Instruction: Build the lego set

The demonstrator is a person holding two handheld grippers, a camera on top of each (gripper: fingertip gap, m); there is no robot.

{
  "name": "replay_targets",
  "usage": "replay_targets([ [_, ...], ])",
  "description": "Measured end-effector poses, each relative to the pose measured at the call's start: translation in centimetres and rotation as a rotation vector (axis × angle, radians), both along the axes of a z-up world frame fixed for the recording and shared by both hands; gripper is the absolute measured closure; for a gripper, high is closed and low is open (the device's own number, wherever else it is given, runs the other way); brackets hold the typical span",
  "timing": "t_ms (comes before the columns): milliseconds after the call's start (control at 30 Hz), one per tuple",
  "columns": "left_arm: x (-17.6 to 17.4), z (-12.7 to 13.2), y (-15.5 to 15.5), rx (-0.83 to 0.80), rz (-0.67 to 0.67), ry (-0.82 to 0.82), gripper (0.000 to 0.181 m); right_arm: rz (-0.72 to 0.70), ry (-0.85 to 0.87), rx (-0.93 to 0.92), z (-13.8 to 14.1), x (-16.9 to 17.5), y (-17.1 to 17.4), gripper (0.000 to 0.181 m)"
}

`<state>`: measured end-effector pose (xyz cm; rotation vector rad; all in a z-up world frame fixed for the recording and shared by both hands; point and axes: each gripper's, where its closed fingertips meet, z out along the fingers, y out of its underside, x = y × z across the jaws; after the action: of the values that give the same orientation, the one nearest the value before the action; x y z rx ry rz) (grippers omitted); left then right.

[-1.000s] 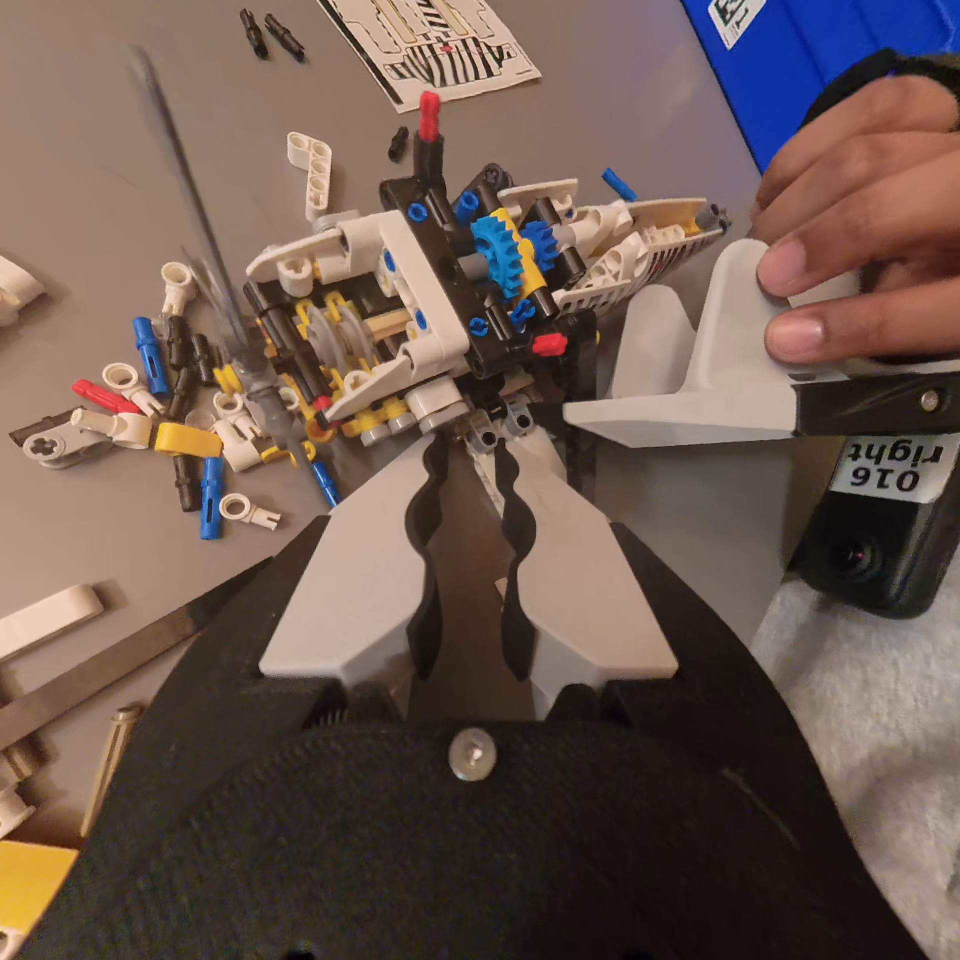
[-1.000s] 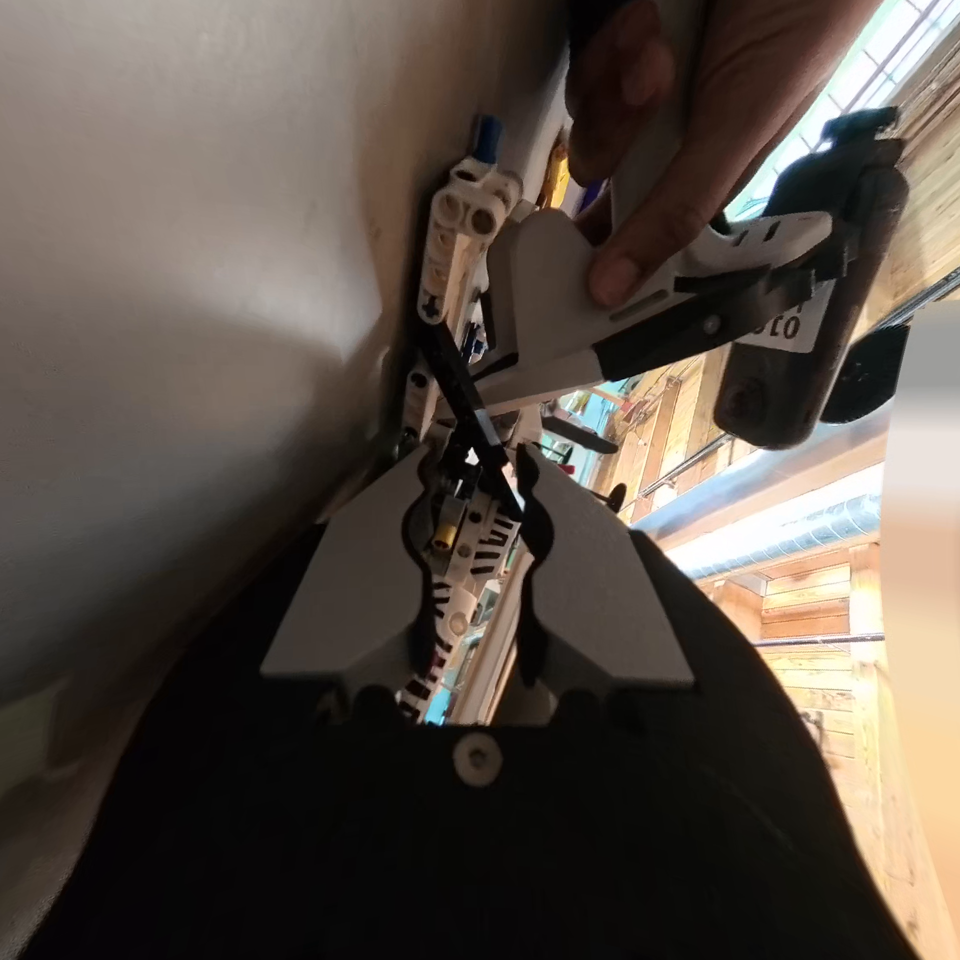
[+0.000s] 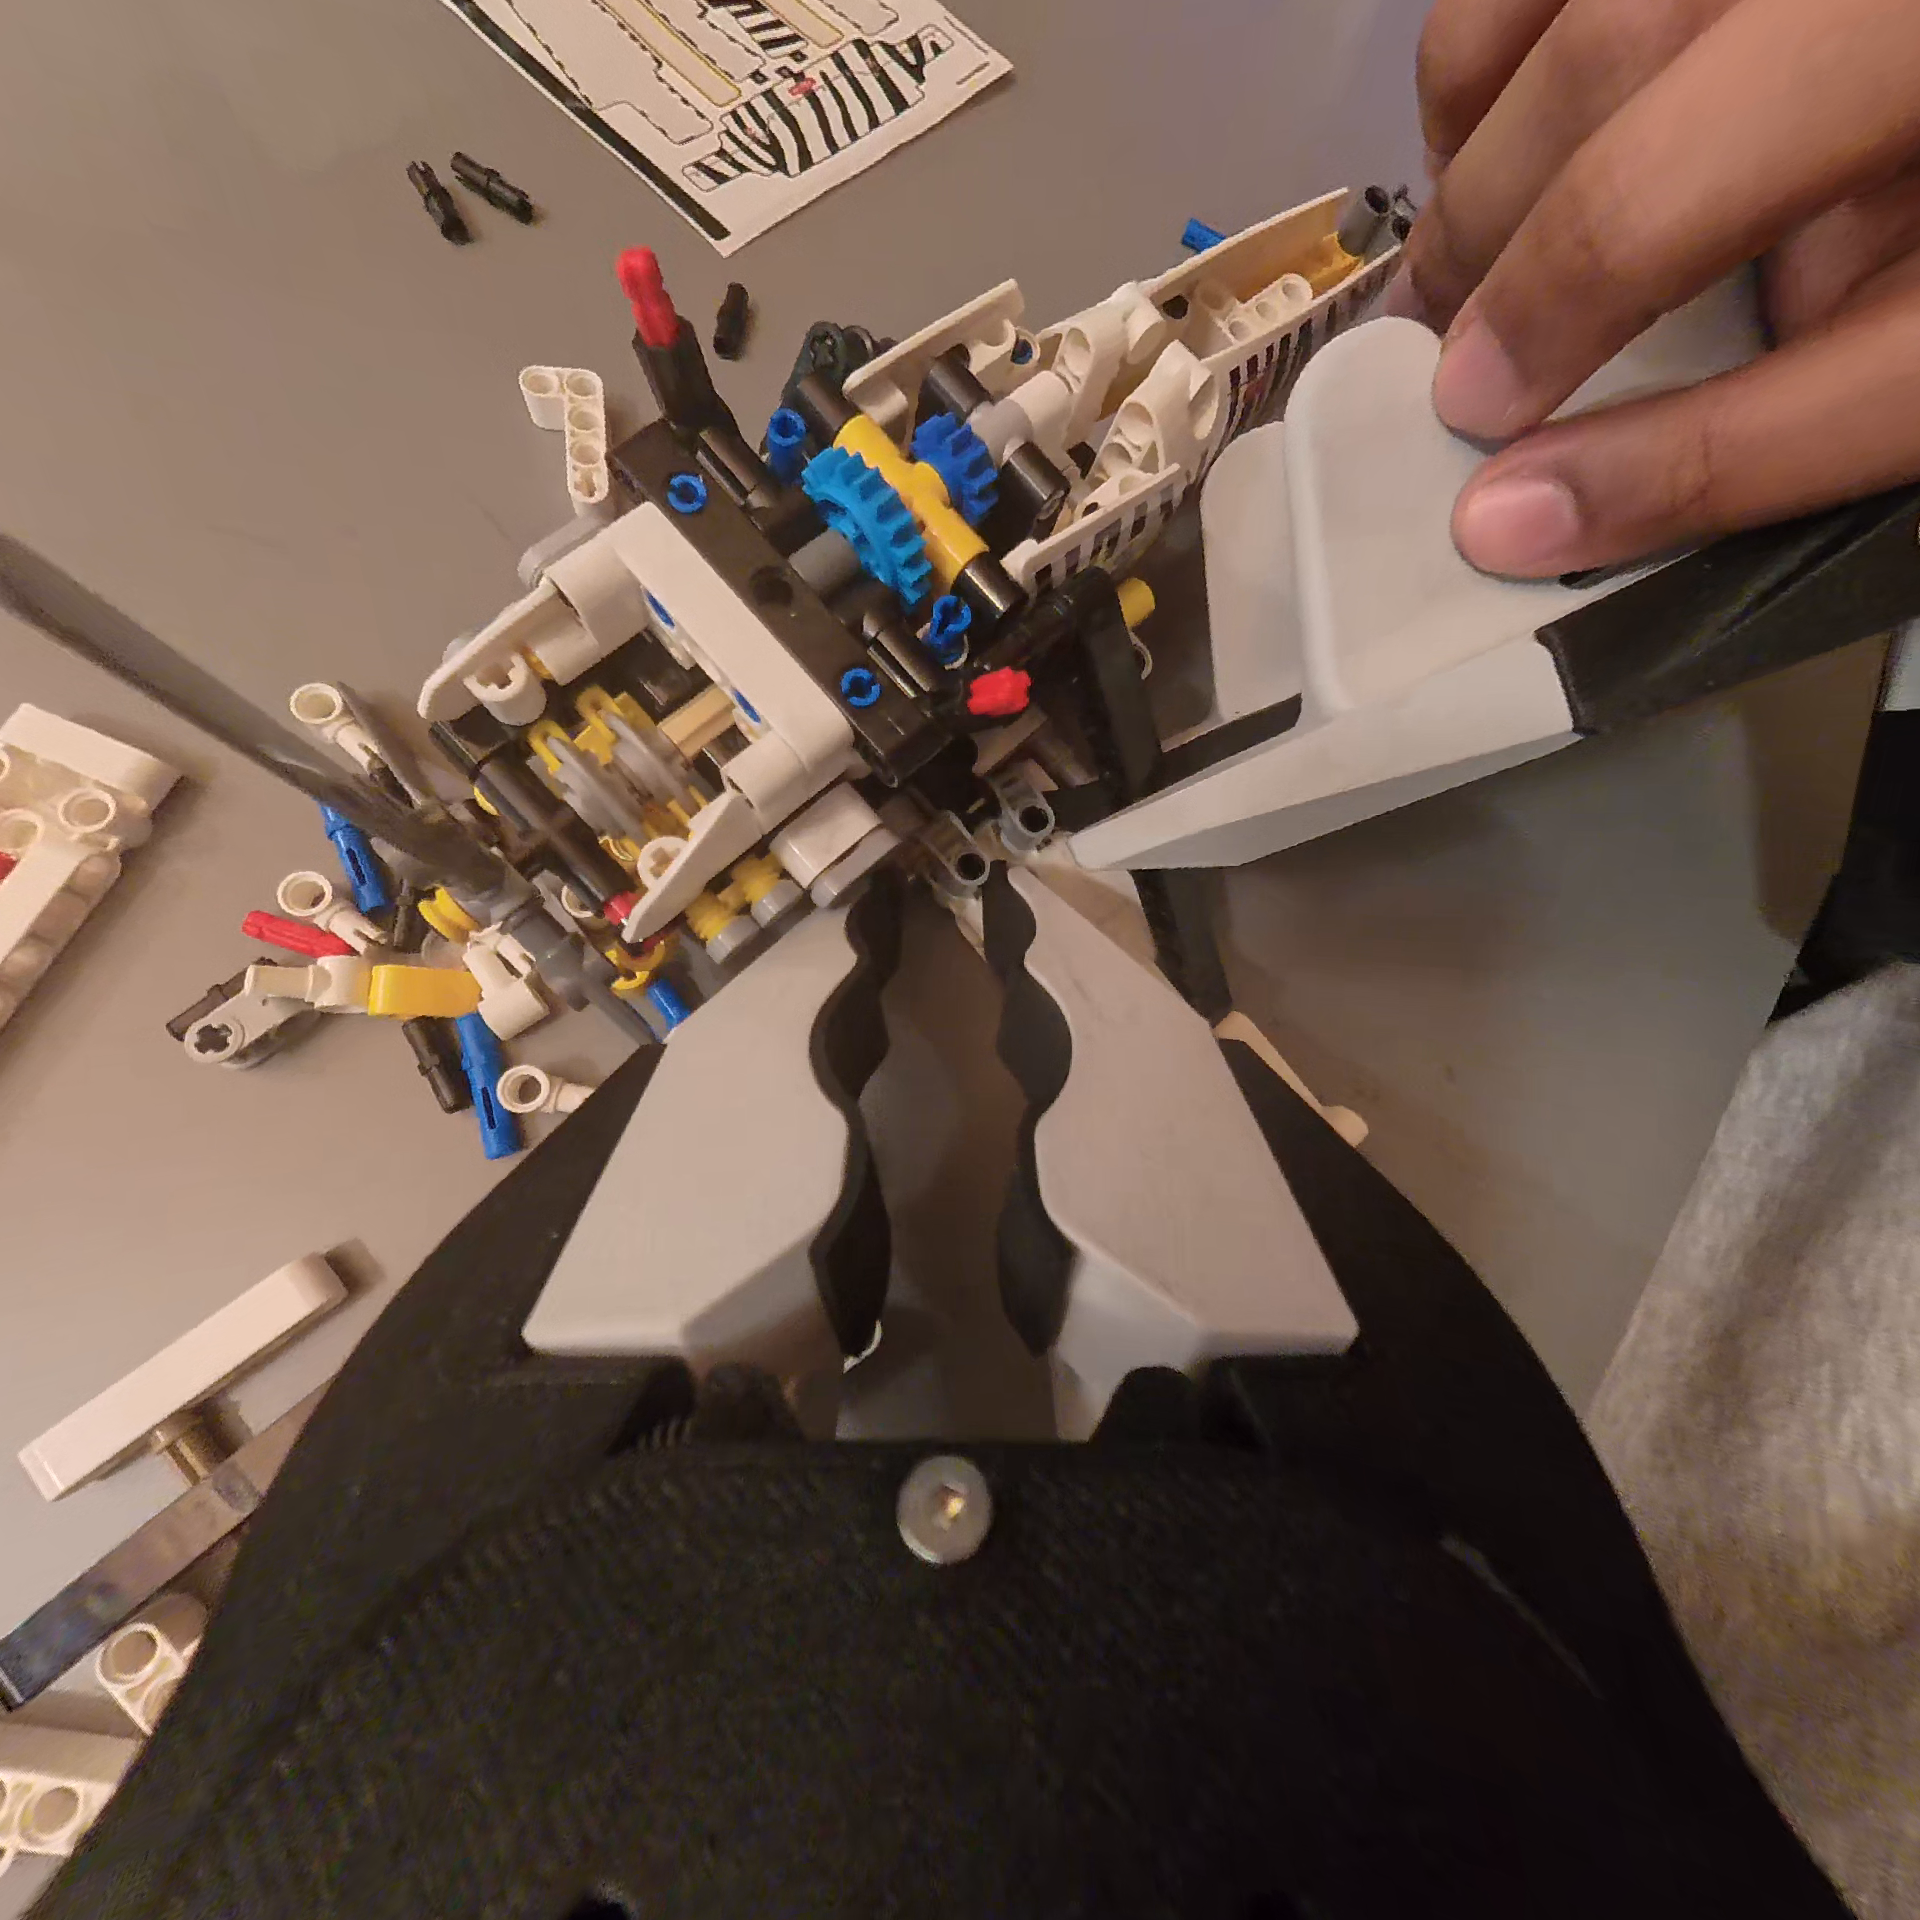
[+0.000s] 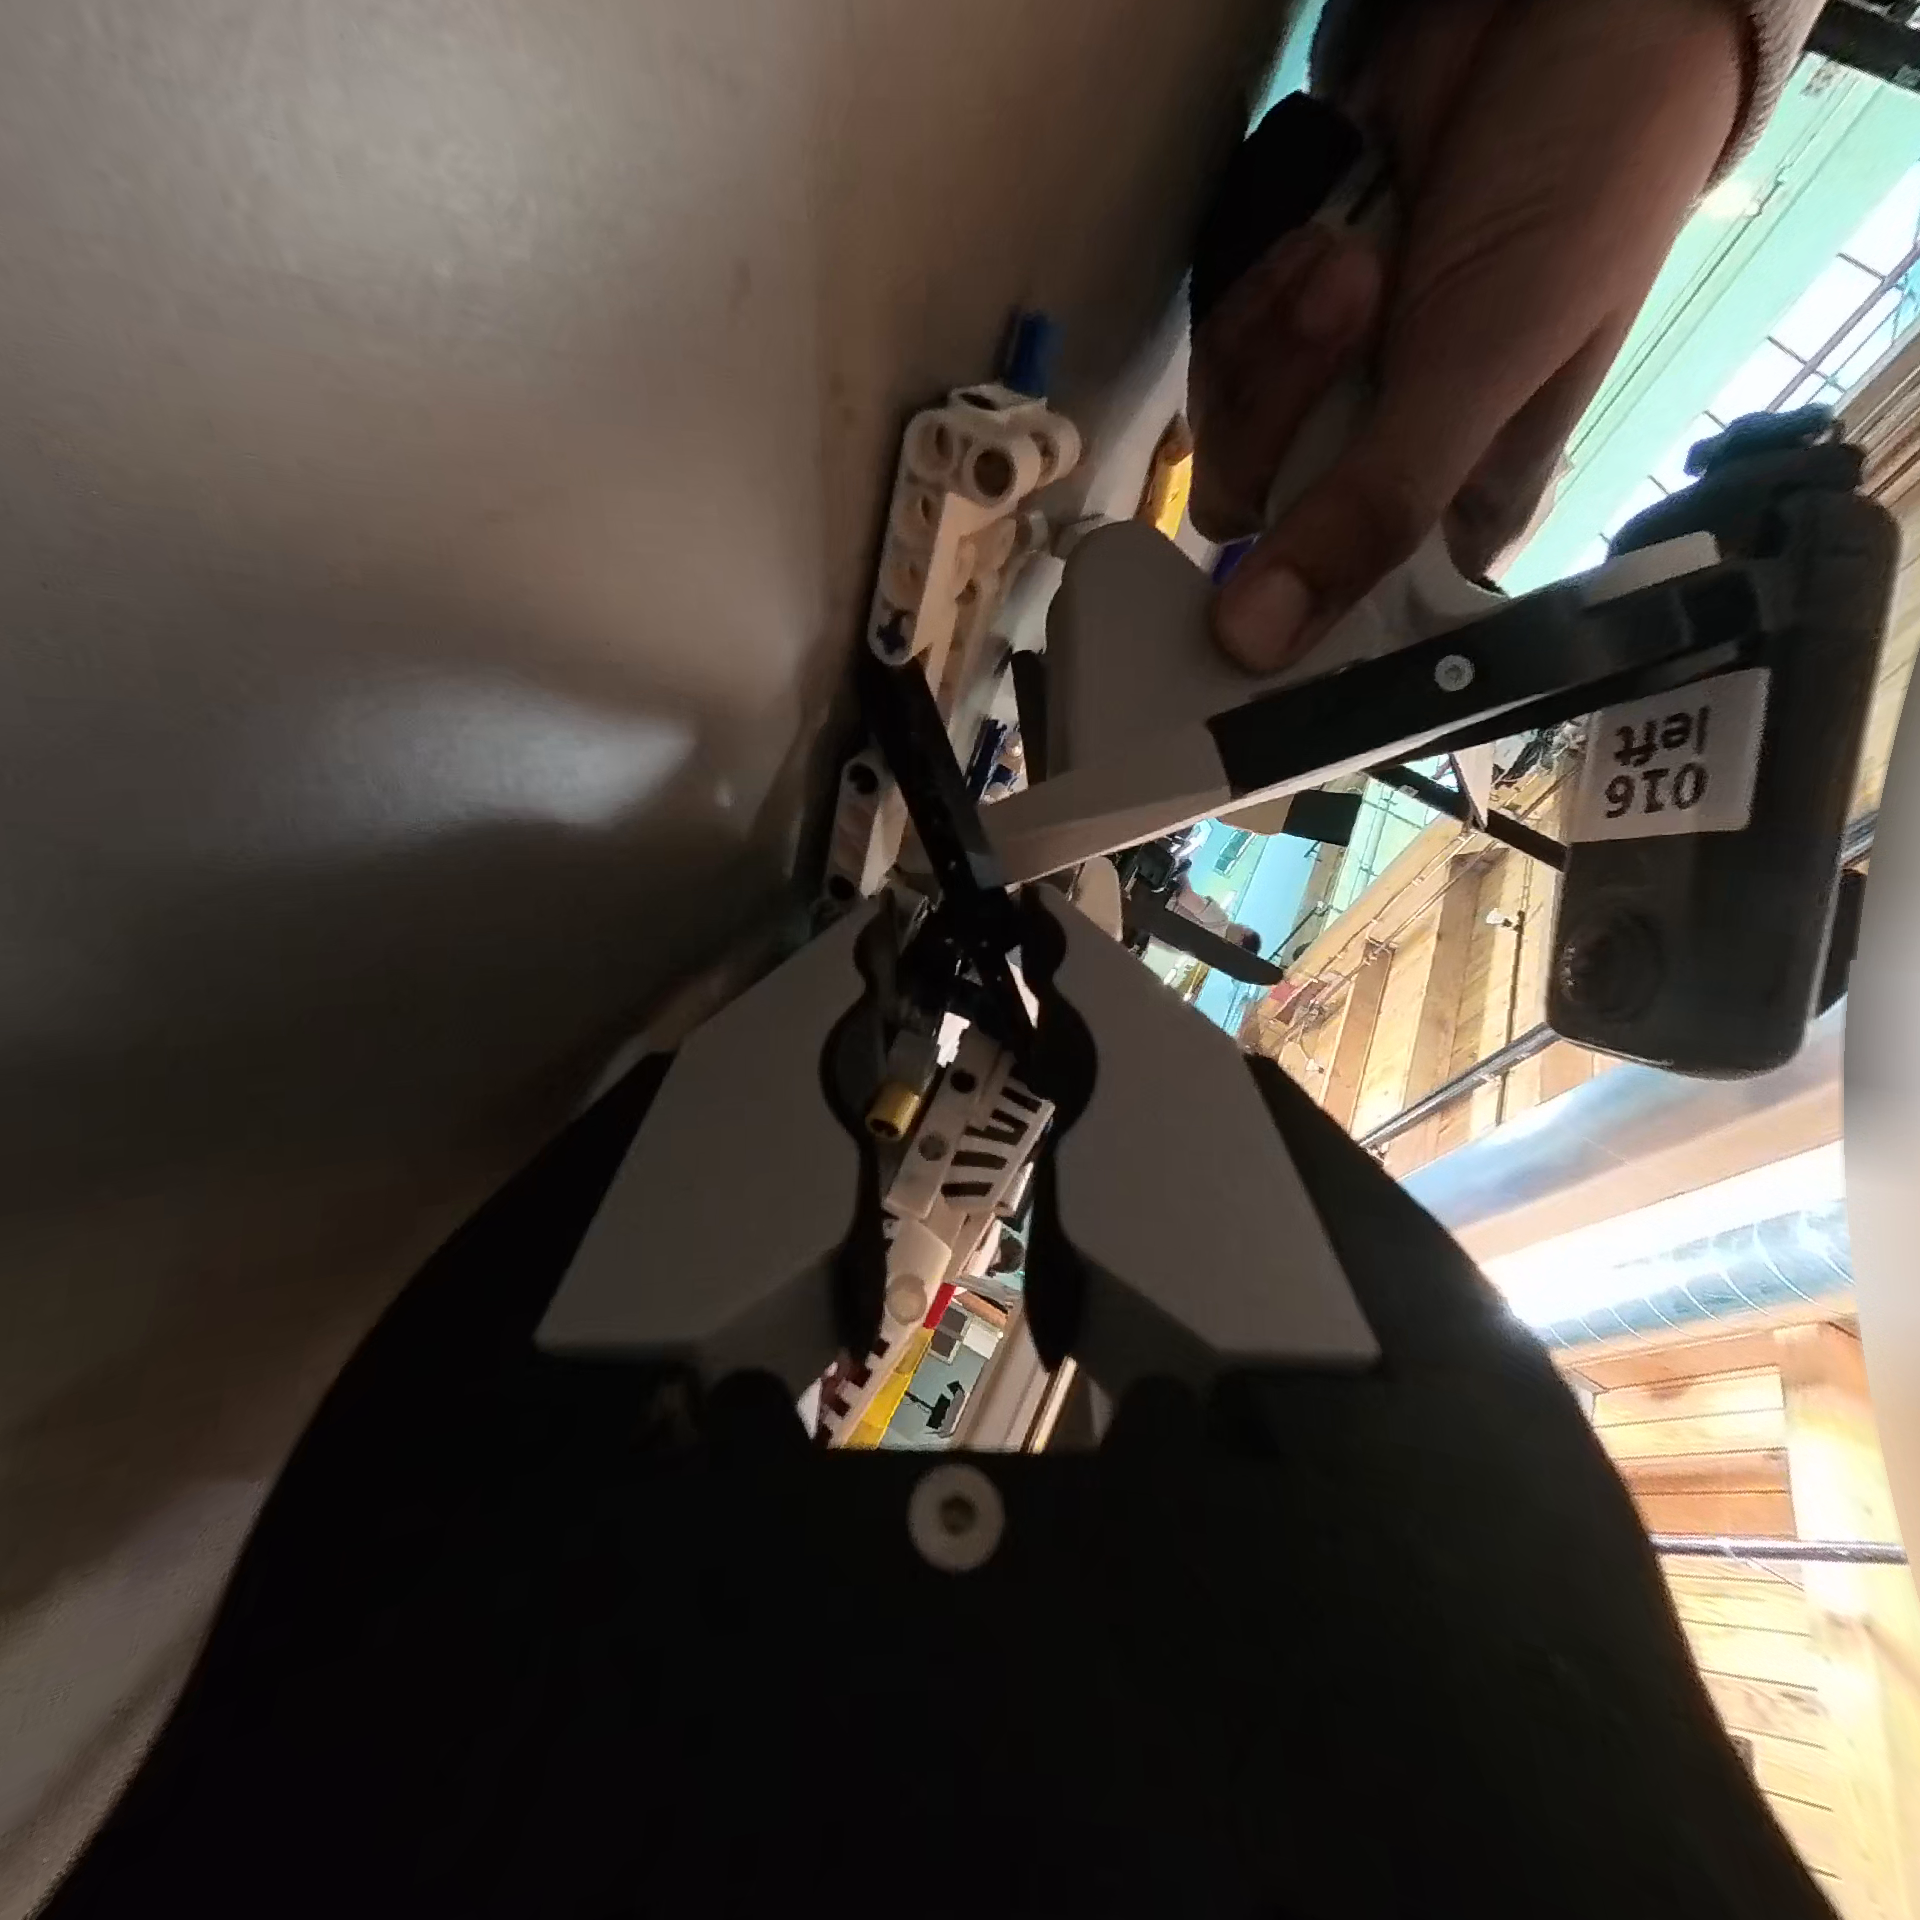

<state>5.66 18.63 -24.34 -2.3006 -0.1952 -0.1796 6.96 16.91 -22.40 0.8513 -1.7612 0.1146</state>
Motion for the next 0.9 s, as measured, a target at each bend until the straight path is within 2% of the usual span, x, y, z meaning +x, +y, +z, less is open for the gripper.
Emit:
replay_targets([
  [700,0.01,-0.16,-0.12,-0.012,-0.030,0.061,0.165,0.022,-0.023,0.003,-0.11,0.06,-0.15,0.161],
  [900,-0.12,-0.12,-0.12,-0.001,-0.025,-0.008,0.165,-0.002,-0.003,0.001,-0.02,-0.11,-0.12,0.161],
])
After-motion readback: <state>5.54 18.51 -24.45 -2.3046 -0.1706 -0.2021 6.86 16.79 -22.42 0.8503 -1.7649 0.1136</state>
